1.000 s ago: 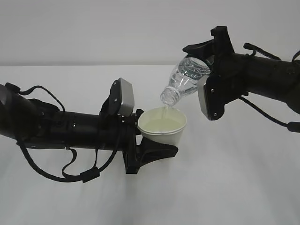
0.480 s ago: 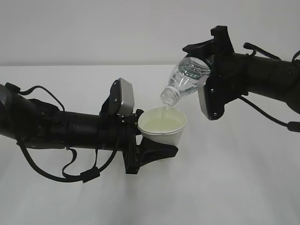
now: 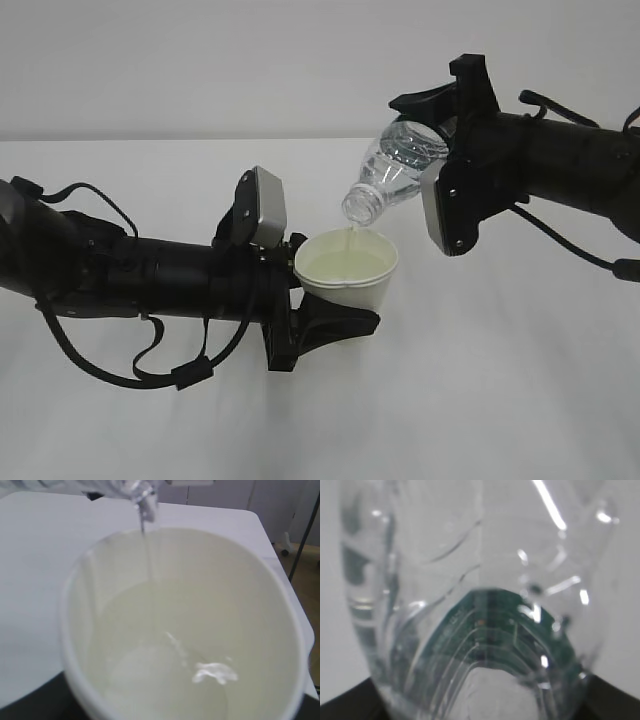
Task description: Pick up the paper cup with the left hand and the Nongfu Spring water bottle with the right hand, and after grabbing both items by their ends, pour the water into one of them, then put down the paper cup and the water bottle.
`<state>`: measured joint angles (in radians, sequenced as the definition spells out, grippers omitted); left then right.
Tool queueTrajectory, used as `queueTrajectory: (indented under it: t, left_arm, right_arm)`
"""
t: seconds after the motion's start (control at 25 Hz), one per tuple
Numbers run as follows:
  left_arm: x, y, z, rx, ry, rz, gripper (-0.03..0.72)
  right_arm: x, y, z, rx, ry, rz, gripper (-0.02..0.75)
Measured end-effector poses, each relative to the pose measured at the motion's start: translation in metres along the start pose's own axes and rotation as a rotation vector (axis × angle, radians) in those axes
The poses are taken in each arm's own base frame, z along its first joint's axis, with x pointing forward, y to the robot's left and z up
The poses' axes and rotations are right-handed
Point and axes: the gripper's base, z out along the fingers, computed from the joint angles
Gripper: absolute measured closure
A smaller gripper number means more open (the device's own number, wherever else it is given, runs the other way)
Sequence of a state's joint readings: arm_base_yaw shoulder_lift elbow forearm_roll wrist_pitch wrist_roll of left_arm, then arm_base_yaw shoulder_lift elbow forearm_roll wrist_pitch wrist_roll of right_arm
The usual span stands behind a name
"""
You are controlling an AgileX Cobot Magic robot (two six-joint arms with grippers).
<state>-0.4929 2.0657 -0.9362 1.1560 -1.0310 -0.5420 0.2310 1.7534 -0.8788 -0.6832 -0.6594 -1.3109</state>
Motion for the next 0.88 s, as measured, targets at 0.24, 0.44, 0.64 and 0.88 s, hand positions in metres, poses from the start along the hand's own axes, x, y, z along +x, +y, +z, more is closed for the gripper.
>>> queueTrajectory:
  t: [0.24, 0.44, 0.64, 0.88]
  left_arm:
    - [0.0, 0.0, 0.0, 0.0, 0.0, -0.002, 0.229]
    - [0.0, 0.0, 0.0, 0.0, 0.0, -0.002, 0.229]
    - [0.0, 0.0, 0.0, 0.0, 0.0, -0.002, 0.229]
    - [0.0, 0.0, 0.0, 0.0, 0.0, -0.002, 0.229]
  right_arm:
    - [0.0, 0.0, 0.0, 0.0, 0.0, 0.0, 0.272]
    - [0.0, 0.0, 0.0, 0.0, 0.0, -0.002, 0.272]
    - [0.0, 0.0, 0.0, 0.0, 0.0, -0.004, 0.272]
    - [0.0, 0.0, 0.0, 0.0, 0.0, -0.007, 0.272]
